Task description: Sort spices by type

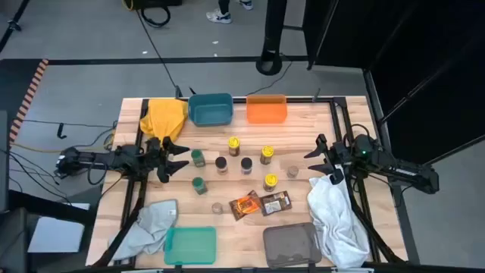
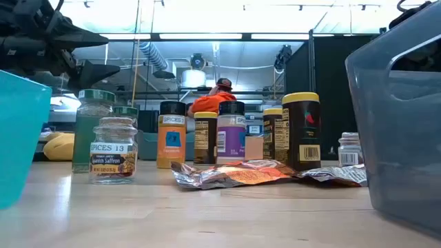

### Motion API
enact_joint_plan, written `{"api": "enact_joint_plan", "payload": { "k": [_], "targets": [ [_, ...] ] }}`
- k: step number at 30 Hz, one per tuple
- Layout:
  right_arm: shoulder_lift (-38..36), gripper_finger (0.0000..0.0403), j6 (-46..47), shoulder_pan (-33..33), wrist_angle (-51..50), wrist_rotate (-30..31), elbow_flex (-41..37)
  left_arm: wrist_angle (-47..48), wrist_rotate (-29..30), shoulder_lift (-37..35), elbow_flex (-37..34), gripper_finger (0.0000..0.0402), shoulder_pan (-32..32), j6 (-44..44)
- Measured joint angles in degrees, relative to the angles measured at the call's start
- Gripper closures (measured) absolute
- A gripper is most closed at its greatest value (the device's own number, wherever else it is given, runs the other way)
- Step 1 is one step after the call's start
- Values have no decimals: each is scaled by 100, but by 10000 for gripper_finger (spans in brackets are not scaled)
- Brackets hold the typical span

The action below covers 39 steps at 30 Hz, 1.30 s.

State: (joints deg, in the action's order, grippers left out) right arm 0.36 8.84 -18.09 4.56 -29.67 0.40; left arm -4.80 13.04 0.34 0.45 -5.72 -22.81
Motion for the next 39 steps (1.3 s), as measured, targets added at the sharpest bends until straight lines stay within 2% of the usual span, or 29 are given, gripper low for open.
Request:
{"api": "enact_joint_plan", "payload": {
  "k": [39],
  "targets": [
    [-2, 196, -1, 0, 0, 1, -2, -161, 9, 4, 0, 80, 0, 0]
  ]
}}
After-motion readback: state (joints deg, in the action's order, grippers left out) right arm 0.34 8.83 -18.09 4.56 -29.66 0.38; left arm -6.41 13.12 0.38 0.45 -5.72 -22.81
